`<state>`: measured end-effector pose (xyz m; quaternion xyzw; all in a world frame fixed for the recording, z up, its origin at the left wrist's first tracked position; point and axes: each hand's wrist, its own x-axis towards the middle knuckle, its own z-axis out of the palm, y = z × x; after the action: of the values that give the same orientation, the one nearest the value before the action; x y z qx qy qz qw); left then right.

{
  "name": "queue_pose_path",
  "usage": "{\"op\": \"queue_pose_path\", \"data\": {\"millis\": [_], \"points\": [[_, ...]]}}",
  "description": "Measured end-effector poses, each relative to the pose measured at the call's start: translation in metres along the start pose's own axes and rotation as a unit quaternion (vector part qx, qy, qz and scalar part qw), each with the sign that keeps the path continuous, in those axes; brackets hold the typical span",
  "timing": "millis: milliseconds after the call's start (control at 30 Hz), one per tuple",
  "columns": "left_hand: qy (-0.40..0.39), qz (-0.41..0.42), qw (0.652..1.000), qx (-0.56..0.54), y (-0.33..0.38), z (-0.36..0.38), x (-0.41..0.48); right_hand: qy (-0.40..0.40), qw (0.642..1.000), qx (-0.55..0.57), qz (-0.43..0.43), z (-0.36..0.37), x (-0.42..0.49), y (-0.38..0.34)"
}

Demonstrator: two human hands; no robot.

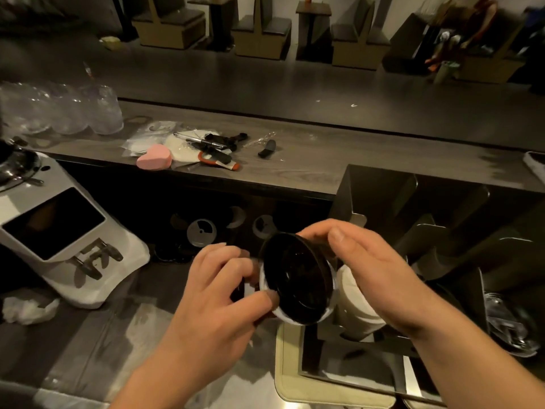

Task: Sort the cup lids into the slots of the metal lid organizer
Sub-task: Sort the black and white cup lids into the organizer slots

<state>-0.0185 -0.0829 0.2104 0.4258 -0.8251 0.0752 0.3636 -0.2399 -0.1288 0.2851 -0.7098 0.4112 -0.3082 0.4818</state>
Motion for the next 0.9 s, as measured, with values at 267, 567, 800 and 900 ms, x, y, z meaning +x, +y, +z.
{"op": "queue_pose_path", "data": {"millis": [267,567,800,900], "points": [[-0.061,0.100,0.990,0.080,0.024,-0.008,0.051,0.160,0.981,-0.097,0.046,-0.023,-0.048,-0.024],[-0.138,0.180,0.968,0.110,0.072,0.024,0.103,0.089,0.986,0.055,0.132,-0.065,-0.085,-0.005],[-0.143,0.216,0.960,0.102,0.117,0.050,0.120,0.105,0.974,0.146,0.141,-0.104,-0.110,0.018],[-0.157,0.199,0.959,0.126,0.132,0.053,0.128,0.109,0.972,0.168,0.124,-0.118,-0.112,0.025]]}}
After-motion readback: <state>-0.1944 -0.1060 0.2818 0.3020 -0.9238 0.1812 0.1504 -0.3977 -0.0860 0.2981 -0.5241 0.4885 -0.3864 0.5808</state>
